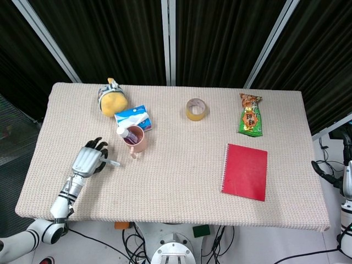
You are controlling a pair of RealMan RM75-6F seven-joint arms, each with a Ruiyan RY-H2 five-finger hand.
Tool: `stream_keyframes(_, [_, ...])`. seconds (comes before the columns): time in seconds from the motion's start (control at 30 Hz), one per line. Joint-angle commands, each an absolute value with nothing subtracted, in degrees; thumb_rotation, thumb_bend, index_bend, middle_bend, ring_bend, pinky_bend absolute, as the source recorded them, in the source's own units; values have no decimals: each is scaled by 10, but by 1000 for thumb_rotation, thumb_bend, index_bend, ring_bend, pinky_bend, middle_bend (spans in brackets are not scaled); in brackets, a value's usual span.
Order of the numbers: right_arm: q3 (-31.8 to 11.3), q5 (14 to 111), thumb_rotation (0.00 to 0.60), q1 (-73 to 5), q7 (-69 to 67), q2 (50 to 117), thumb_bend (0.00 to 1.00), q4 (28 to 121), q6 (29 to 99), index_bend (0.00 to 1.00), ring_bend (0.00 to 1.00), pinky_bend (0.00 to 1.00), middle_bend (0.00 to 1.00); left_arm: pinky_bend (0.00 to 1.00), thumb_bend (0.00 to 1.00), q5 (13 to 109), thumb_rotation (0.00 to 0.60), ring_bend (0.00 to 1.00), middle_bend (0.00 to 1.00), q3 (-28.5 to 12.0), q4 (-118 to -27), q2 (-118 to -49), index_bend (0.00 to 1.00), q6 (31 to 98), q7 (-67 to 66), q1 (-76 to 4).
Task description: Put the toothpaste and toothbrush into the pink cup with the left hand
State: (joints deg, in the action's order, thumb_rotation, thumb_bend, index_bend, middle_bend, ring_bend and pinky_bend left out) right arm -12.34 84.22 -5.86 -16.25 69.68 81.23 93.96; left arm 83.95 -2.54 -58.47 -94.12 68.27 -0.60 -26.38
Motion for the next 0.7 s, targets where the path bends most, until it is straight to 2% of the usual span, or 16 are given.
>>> stream_keyframes(0.03, [-123,842,600,-59,-164,698,449,811,939,0,0,0,0,267,337,836,600,145,311,-44,-610,-921,603,715,68,-250])
stream_keyframes(0.4, [-123,844,600,-60,-166,701,450,808,940,0,0,0,0,267,337,804,600,146,325,-78,-713,-831,608,735,163,-226])
stream_keyframes(0.7, [-123,844,600,-63,-169,707,450,802,936,0,0,0,0,267,337,771,600,160,338,-118,-866,-717,612,706,242,-224])
